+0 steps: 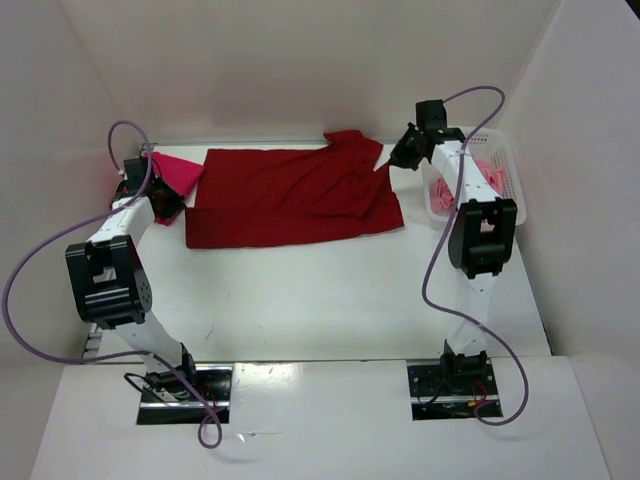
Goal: Fold and stack the t-shirts
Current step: Fold the flattened tshirt in 1/3 of the way
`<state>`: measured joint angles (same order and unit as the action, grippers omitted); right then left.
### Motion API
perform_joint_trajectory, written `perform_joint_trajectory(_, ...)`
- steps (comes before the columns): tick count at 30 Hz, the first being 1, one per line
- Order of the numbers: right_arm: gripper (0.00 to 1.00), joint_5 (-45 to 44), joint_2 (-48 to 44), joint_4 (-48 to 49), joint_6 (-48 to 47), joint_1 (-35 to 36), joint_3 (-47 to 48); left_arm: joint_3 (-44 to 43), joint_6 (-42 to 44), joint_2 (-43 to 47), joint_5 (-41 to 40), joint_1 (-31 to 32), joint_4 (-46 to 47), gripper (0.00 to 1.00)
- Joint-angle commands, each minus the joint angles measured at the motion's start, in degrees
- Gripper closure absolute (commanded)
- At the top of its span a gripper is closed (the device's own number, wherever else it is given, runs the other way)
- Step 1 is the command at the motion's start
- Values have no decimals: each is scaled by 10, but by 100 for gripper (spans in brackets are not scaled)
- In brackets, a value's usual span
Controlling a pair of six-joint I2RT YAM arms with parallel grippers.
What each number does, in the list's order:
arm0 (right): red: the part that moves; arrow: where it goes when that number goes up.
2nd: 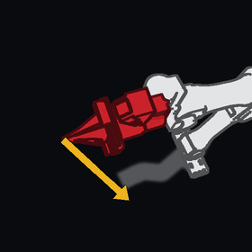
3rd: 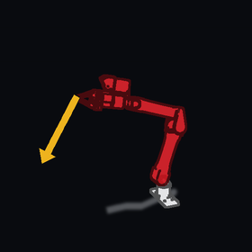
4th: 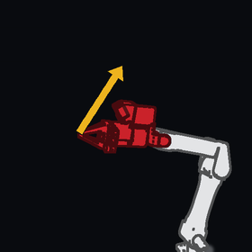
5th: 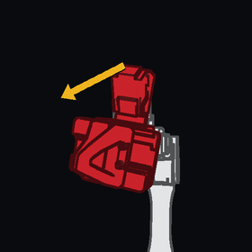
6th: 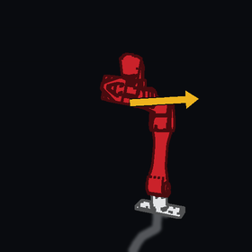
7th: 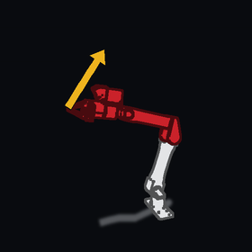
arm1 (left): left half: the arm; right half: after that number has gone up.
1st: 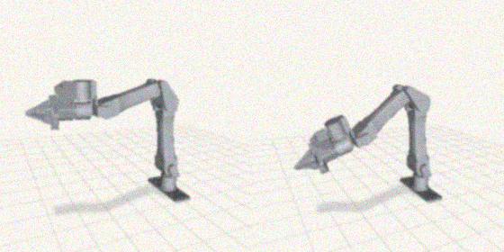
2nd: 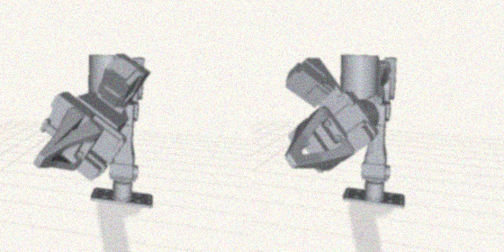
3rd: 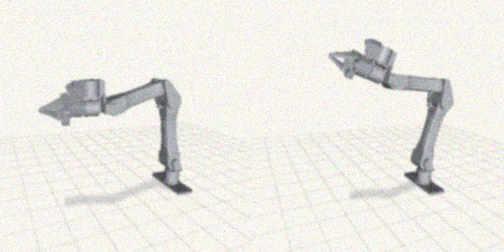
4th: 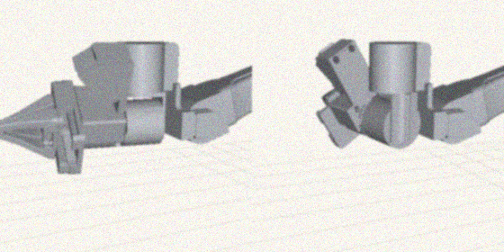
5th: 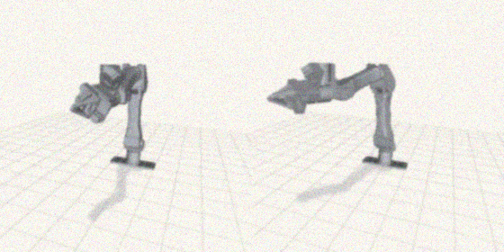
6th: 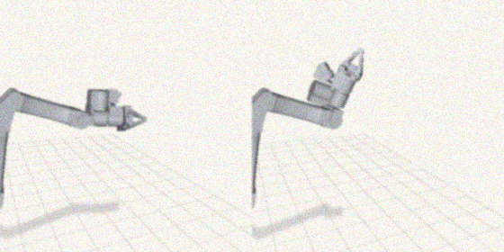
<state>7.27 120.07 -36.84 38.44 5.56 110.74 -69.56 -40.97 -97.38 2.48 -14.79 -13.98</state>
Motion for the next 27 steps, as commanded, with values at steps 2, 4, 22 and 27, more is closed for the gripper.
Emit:
perform_joint_trajectory(2, 99, -23, 60, -8, -16, 15, 103, -28, -8, -33, -24, 6, 35, 100)
perform_joint_trajectory(4, 99, -30, 84, -8, -16, 15, 121, -28, -8, -39, -24, 6, 40, 99)
perform_joint_trajectory(22, 98, -11, -175, 117, 8, 20, -199, 134, -24, 164, 29, 6, 59, 34)
perform_joint_trajectory(27, 100, -44, -245, 133, 21, 20, -344, 177, -43, 149, 42, 6, 59, 64)
